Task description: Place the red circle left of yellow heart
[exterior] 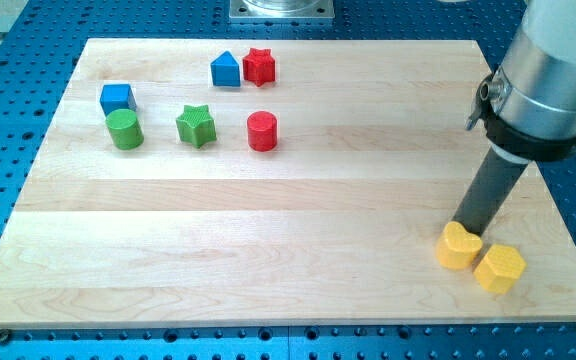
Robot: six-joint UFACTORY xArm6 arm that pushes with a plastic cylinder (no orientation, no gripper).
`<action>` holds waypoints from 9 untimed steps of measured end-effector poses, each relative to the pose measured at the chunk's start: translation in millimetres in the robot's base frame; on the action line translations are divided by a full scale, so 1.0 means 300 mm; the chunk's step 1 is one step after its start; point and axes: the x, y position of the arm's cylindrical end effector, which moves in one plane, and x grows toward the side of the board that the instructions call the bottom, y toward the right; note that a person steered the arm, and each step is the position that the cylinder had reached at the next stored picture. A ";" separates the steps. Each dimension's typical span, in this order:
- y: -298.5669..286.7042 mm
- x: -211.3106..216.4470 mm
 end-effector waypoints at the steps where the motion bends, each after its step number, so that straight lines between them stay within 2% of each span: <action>1: 0.002 0.021; 2: 0.002 -0.031; 4: -0.199 -0.061; 7: -0.214 -0.061; 9: -0.301 -0.061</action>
